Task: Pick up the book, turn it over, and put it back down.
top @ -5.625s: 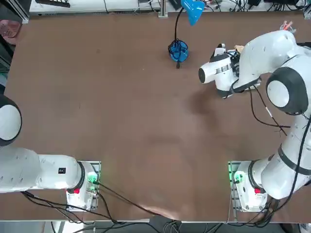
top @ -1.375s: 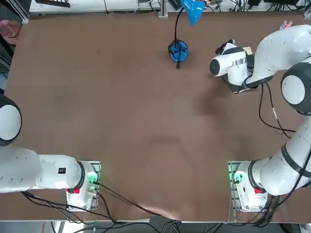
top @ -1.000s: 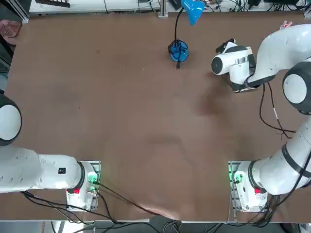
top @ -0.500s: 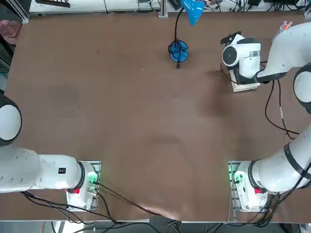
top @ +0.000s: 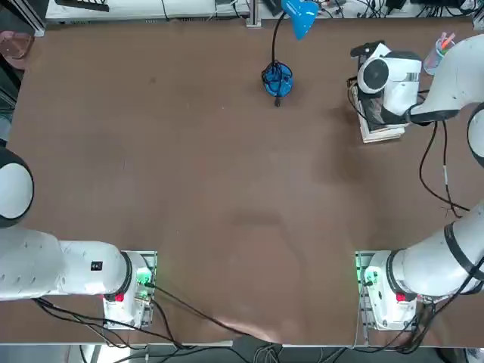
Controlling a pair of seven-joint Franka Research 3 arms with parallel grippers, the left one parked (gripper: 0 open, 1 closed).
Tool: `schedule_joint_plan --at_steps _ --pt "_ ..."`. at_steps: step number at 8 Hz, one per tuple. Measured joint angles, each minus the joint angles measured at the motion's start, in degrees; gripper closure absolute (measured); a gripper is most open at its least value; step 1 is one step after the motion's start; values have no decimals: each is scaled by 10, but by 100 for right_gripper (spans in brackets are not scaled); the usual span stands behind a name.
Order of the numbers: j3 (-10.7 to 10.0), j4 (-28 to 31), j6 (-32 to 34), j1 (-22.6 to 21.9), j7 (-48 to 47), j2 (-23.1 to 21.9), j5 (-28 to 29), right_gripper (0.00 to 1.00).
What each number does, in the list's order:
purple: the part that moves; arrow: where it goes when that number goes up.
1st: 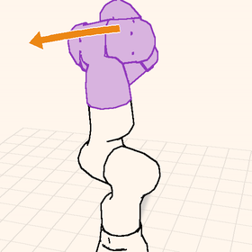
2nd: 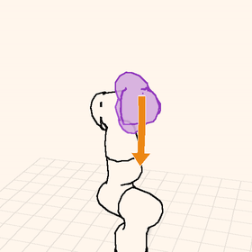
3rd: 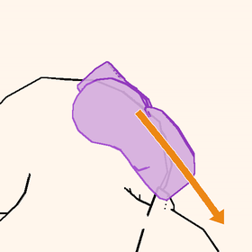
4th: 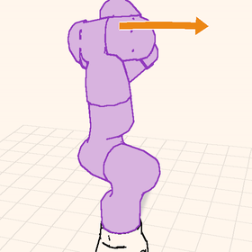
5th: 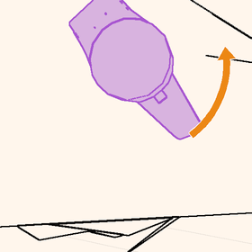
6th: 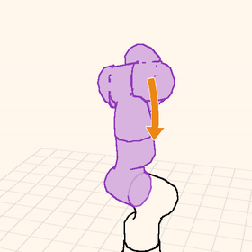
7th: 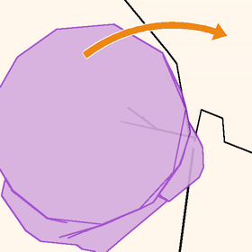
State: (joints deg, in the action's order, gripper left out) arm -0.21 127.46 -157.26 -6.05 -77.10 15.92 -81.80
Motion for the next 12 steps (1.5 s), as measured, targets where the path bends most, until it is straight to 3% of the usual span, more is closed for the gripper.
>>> schedule_joint_plan --at_steps 3,4,7,12 --pt "4 -33 9 -1 134 6 162 0" --pt "9 -51 41 -1 194 7 216 0" --pt "29 -144 188 -3 426 5 418 0" --pt "19 -308 451 35 745 -60 699 0"
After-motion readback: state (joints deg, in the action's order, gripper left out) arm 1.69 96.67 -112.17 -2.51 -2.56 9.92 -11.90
